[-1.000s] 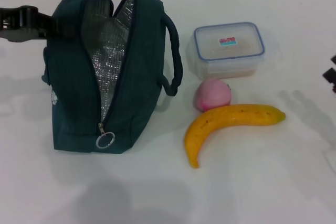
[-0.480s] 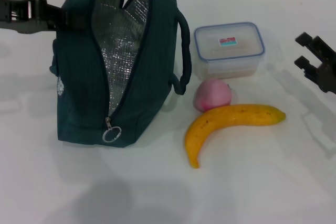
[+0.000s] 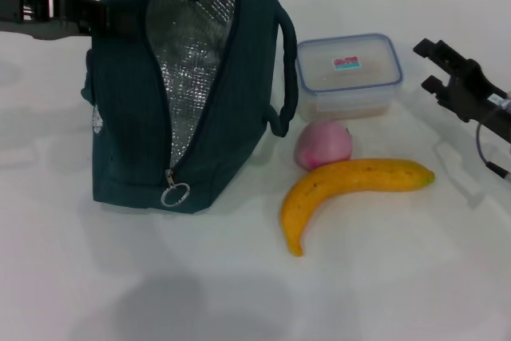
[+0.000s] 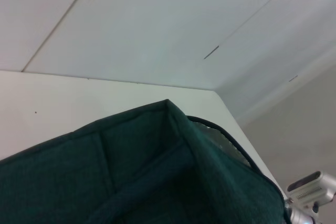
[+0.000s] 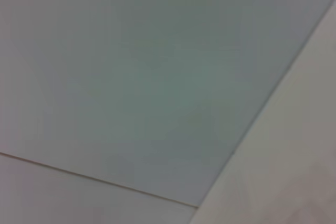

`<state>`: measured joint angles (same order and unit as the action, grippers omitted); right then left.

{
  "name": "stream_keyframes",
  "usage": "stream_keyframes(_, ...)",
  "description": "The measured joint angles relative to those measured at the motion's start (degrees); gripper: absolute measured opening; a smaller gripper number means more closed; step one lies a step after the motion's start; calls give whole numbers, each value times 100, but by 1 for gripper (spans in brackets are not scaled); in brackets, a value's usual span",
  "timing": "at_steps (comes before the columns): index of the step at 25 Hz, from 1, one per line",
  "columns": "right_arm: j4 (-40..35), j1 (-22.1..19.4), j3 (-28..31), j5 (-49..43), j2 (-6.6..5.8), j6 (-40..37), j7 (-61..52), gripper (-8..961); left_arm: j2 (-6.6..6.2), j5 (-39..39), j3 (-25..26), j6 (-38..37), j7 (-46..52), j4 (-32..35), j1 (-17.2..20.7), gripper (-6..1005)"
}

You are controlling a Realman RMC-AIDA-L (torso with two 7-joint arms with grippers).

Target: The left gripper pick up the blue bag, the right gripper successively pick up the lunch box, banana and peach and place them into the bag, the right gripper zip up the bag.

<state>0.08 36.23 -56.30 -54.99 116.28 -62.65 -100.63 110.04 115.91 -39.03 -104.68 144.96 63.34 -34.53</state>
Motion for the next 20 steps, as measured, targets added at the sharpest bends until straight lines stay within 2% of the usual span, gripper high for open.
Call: stream_keyframes(20, 421, 846, 28, -87, -1, 874, -151, 858, 59, -1, 1, 28, -130, -32, -212, 44)
